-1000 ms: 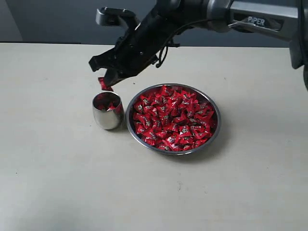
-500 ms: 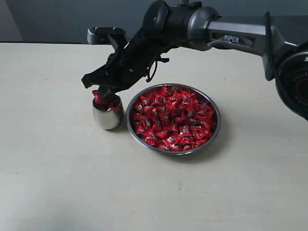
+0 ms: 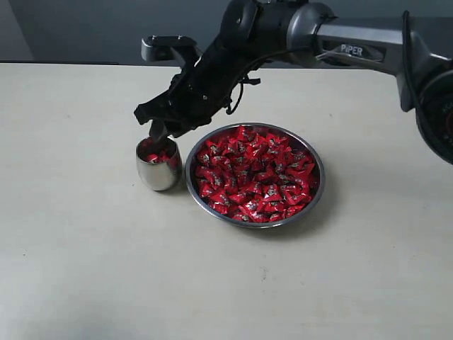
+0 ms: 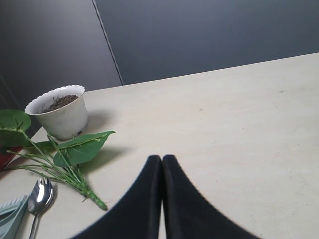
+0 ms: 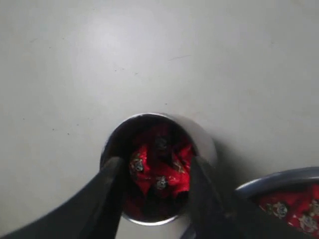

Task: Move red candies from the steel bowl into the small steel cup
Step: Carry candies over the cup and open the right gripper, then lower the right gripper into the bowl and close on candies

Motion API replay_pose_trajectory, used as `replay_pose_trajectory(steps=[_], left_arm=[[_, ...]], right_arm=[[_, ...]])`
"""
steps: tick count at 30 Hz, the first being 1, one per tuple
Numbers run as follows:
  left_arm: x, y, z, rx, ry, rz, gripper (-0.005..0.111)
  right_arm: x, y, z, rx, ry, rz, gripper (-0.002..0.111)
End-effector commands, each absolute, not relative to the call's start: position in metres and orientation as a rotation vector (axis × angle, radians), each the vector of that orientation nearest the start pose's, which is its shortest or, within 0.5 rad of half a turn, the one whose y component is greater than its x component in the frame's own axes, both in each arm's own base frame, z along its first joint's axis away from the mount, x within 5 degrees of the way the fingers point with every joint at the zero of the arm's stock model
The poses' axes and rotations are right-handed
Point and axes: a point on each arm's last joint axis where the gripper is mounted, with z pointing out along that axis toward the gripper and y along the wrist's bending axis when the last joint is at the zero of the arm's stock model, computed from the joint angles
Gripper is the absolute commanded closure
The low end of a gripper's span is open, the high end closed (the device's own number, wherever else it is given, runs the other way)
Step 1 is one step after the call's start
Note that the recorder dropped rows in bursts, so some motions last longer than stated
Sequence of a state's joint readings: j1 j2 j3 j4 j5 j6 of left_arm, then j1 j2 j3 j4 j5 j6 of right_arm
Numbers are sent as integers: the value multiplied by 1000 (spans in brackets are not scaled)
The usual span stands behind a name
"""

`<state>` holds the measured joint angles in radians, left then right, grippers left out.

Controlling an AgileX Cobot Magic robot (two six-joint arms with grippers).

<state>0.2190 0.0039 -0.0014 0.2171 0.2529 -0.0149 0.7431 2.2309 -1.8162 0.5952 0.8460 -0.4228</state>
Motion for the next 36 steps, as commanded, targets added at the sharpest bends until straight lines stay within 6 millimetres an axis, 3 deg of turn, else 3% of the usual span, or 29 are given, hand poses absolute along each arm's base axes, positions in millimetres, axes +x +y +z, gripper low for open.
replay_pose_trajectory(steps=[1,7,12,19,24,28,36], left_arm=[[53,17,192,-56,1729,350,106],[53,17,192,-56,1729,350,106],[53,17,192,-56,1729,350,106],[53,17,192,-56,1729,350,106],[53,17,192,-56,1729,350,106],[53,17,192,-56,1729,350,106],[53,17,192,-56,1729,350,106]], right_arm=[[344,335,212,-1083,2505,719,67],[361,300,215,-1007,2639,575,67],[363,282,209,-1039,2727,422,67],[356,278,200,-1048,2815,406,67],[341,273,169,-1001,2929,465,67],[341,277,156,-935,2942,540,67],[347,276,123,-859,3009,445,67]])
